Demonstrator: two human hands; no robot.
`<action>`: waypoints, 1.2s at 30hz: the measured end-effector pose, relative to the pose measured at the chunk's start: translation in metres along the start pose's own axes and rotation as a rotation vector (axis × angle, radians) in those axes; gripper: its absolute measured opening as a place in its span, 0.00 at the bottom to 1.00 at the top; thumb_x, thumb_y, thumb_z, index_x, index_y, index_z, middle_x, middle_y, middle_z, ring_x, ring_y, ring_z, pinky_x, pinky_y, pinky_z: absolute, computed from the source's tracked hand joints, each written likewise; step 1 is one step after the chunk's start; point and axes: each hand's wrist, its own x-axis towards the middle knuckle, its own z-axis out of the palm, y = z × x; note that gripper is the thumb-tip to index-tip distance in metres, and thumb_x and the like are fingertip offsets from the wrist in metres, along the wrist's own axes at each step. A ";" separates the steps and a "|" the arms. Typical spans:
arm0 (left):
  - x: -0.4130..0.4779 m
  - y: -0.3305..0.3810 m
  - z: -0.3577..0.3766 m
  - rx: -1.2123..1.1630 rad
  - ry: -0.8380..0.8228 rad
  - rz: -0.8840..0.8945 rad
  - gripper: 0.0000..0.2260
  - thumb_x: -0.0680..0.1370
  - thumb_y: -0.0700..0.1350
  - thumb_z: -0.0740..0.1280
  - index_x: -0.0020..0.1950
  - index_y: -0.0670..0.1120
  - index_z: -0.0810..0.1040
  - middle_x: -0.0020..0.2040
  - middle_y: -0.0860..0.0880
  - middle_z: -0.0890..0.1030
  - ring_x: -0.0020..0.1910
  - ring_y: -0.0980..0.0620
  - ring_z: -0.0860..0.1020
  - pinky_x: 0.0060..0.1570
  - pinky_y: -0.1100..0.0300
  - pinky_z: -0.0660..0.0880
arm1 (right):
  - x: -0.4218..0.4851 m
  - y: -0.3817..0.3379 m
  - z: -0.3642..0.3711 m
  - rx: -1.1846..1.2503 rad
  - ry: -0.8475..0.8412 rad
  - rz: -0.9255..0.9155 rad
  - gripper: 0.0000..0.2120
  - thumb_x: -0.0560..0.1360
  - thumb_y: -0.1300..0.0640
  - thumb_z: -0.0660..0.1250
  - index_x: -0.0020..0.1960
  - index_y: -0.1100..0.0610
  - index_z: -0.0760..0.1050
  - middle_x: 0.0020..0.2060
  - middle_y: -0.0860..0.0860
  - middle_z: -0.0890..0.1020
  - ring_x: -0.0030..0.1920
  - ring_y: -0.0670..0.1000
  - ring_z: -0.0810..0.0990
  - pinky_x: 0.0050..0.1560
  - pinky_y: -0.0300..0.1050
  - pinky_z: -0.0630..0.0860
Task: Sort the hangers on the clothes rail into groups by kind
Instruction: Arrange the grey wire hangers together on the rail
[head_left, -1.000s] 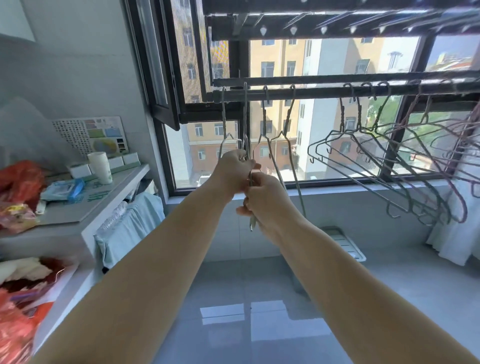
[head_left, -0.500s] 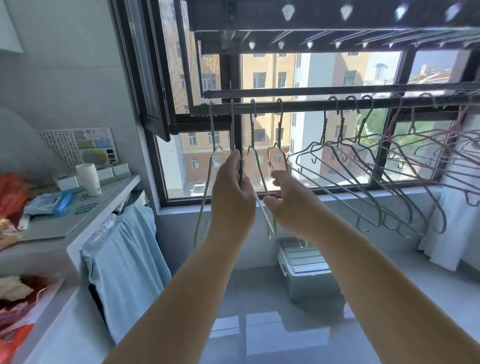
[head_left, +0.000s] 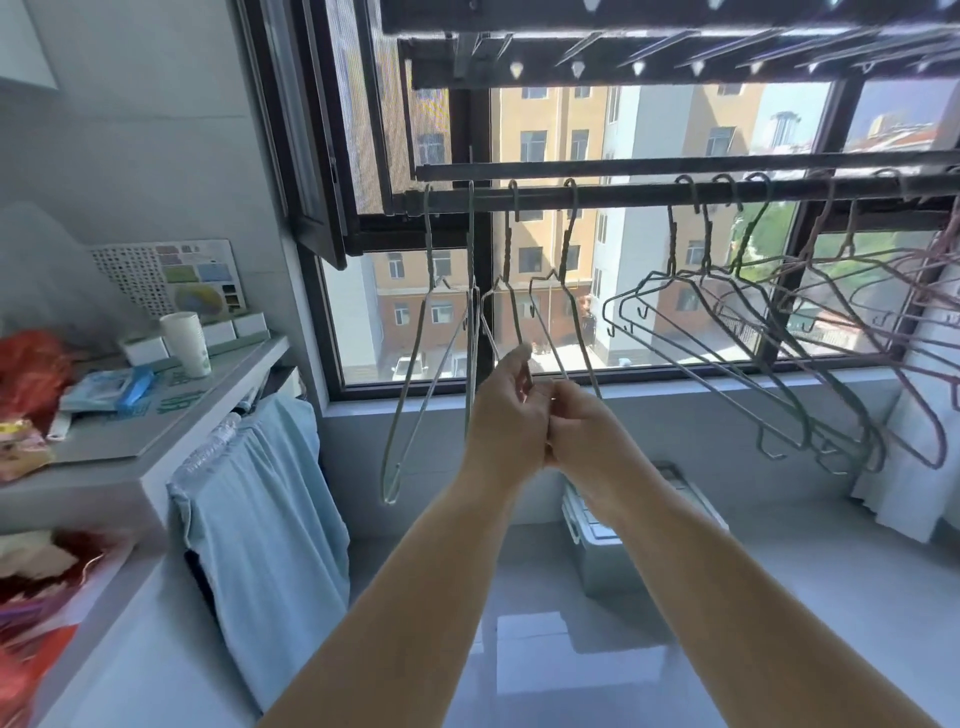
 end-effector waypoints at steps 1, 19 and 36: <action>0.003 0.001 0.001 -0.002 0.007 0.006 0.19 0.78 0.40 0.61 0.69 0.48 0.66 0.62 0.50 0.74 0.58 0.54 0.74 0.59 0.62 0.72 | 0.001 0.001 0.002 0.041 0.041 0.003 0.11 0.76 0.69 0.54 0.55 0.65 0.71 0.32 0.56 0.79 0.31 0.50 0.77 0.31 0.42 0.72; 0.059 0.039 -0.001 -0.145 -0.121 -0.128 0.12 0.79 0.41 0.55 0.38 0.44 0.72 0.28 0.47 0.66 0.21 0.54 0.65 0.19 0.66 0.62 | 0.047 -0.044 -0.003 -0.096 0.163 -0.182 0.14 0.74 0.68 0.56 0.32 0.63 0.73 0.23 0.56 0.75 0.20 0.46 0.74 0.23 0.37 0.72; -0.003 -0.060 -0.020 0.028 -0.288 -0.331 0.22 0.79 0.46 0.59 0.71 0.43 0.61 0.70 0.43 0.65 0.69 0.46 0.63 0.70 0.51 0.56 | -0.051 0.070 -0.007 -0.241 0.244 0.091 0.12 0.77 0.64 0.54 0.44 0.54 0.75 0.25 0.47 0.77 0.19 0.41 0.65 0.22 0.37 0.63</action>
